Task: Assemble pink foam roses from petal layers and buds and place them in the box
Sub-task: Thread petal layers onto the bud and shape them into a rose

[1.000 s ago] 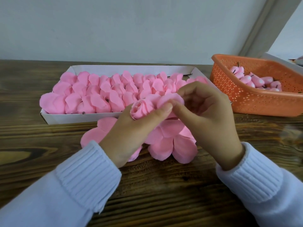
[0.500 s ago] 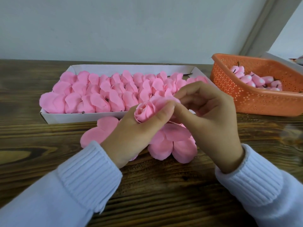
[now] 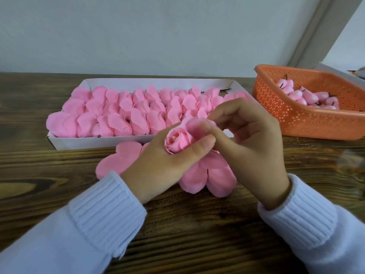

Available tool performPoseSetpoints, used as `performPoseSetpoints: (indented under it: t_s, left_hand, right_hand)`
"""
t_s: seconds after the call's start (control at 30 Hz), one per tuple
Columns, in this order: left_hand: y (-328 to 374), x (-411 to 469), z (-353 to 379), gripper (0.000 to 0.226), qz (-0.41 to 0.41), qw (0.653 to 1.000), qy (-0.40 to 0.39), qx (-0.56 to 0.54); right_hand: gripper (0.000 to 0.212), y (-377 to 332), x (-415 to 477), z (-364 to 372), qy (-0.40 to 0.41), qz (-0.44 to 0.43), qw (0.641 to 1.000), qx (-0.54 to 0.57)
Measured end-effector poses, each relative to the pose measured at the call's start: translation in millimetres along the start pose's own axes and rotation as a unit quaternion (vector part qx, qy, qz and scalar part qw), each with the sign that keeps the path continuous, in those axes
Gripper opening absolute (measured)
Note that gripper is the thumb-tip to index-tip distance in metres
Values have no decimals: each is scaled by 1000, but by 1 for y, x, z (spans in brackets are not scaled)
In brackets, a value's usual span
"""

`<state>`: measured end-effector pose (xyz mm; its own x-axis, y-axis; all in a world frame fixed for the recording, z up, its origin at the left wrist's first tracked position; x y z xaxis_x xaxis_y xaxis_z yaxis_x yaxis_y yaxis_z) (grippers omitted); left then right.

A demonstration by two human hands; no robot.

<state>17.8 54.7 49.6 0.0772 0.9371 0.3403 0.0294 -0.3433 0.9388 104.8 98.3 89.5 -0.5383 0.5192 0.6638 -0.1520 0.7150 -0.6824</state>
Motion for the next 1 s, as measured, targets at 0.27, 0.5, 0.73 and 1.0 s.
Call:
performPoseSetpoints:
  t_s: [0.27,0.5,0.73,1.0]
  left_hand:
    - [3,-2,-8,26,26,998,50,13]
    - [-8,-1,-27,53,4,991,115,-65]
    - [-16,0,-15,57,-22,984,77,-157]
    - [-3,2,-7,31,25,993,-2,-111]
  right_hand:
    - [9,-2,0,2,-24,-27,999,16]
    - [25,27,-3,16,-58,114,980,150]
    - [35,36,-13,45,-140,176,941,252]
    - [37,46,-13,48,-142,241,891,358]
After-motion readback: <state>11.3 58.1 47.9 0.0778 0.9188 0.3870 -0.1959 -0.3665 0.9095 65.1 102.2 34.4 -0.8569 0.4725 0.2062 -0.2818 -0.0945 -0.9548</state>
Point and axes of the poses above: each hand's wrist, its own x-axis towards the middle knuckle, its own z-axis out of the palm, y = z × x, the point moved 9 cm from there along x, towards the middle knuckle, and after that the axes turned 7 degrees about -y, right-handed, at the moved point
